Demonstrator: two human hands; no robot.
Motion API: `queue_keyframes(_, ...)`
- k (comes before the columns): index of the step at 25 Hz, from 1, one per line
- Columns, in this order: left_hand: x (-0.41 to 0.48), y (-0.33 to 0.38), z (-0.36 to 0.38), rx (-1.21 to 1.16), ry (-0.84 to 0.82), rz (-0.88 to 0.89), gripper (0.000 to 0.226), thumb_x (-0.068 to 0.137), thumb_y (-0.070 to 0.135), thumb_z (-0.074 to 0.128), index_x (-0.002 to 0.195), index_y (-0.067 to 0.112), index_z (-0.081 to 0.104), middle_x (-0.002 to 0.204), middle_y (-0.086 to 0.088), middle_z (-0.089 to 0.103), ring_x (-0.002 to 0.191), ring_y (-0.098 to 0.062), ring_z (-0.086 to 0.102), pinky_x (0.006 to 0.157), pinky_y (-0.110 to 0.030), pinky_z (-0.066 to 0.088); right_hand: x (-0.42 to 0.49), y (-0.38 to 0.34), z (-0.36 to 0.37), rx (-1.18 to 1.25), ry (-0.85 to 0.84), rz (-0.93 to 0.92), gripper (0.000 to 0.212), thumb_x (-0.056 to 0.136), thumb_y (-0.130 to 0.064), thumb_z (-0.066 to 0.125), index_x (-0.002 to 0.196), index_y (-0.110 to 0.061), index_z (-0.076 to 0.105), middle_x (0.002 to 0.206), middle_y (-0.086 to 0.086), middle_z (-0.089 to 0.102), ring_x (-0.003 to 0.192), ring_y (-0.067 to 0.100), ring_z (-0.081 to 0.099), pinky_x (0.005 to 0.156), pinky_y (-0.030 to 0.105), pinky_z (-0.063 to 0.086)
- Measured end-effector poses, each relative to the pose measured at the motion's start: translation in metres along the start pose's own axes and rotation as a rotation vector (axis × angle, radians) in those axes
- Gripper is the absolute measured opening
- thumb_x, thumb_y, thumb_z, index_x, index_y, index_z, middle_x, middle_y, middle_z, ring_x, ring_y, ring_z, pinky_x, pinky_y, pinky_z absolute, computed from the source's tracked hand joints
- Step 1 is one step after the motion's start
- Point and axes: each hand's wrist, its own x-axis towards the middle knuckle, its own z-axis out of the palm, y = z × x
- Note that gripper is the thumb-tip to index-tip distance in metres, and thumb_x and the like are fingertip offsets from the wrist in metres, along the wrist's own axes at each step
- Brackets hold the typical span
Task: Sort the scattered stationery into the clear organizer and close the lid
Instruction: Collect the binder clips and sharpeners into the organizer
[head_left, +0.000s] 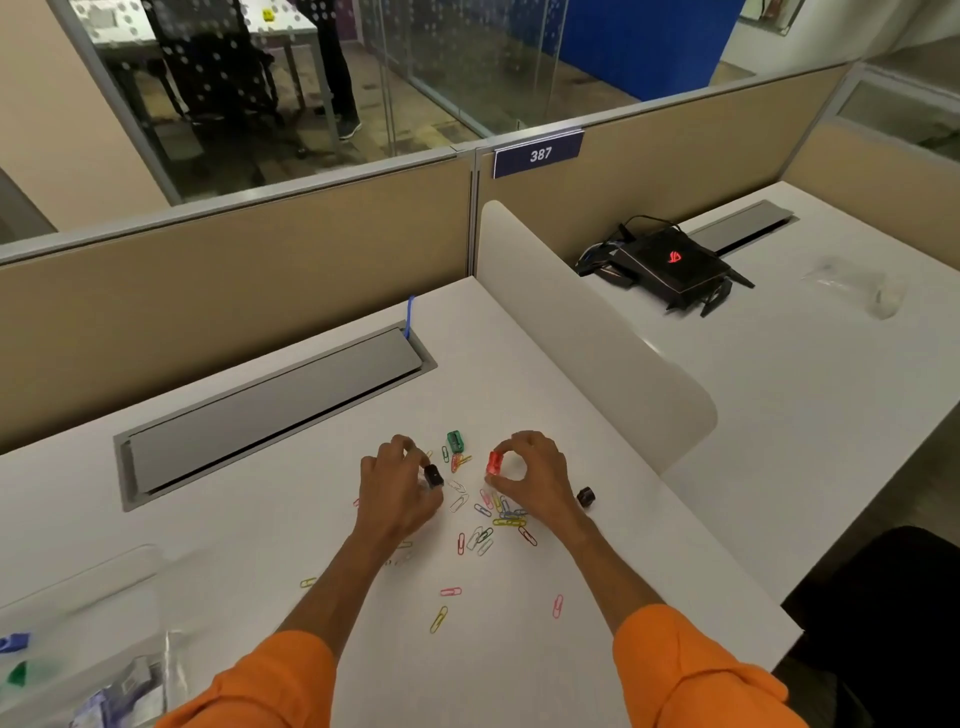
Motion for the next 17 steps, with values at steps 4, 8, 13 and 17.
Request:
queue_keyframes(4,-0.017,-0.016,-0.022,-0.038,-0.002,0.021,0.039,0.072,0.042,0.074,0.105,0.024,0.065,0.134,0.000,0.047,0.123,-0.020,0.043,0.103,-0.039,0.029,-0.006,-0.027,-0.002,-0.057,-0.077,-0.077,0.040,0.070,-0.048,0.078,0.106,-0.038,0.062,0.141,-0.007,0.045,0.133,0.012,0.035,0.105,0.033,0.021)
queue_keyframes(8,-0.037,-0.035,-0.052,-0.046,0.038,0.014,0.034,0.073,0.045,0.073,0.102,0.029,0.064,0.138,0.001,0.046,0.127,-0.020,0.040,0.106,-0.042,0.027,-0.019,-0.063,0.005,-0.061,-0.121,-0.155,0.047,0.071,-0.049,0.078,0.114,-0.036,0.062,0.143,-0.007,0.045,0.135,0.013,0.035,0.104,0.033,0.020)
queue_keyframes(13,-0.075,-0.073,-0.090,-0.056,0.104,-0.026,0.032,0.074,0.045,0.071,0.101,0.030,0.063,0.138,0.001,0.046,0.127,-0.020,0.042,0.106,-0.042,0.026,-0.034,-0.117,0.032,-0.082,-0.166,-0.228,0.044,0.072,-0.054,0.074,0.112,-0.038,0.063,0.143,-0.009,0.045,0.134,0.013,0.036,0.108,0.037,0.021)
queue_keyframes(17,-0.112,-0.118,-0.116,-0.050,0.137,-0.082,0.031,0.074,0.046,0.071,0.100,0.031,0.063,0.137,0.001,0.047,0.125,-0.019,0.044,0.105,-0.042,0.029,-0.048,-0.168,0.061,-0.094,-0.211,-0.288,0.043,0.072,-0.052,0.075,0.111,-0.039,0.063,0.143,-0.009,0.044,0.132,0.013,0.037,0.107,0.036,0.021)
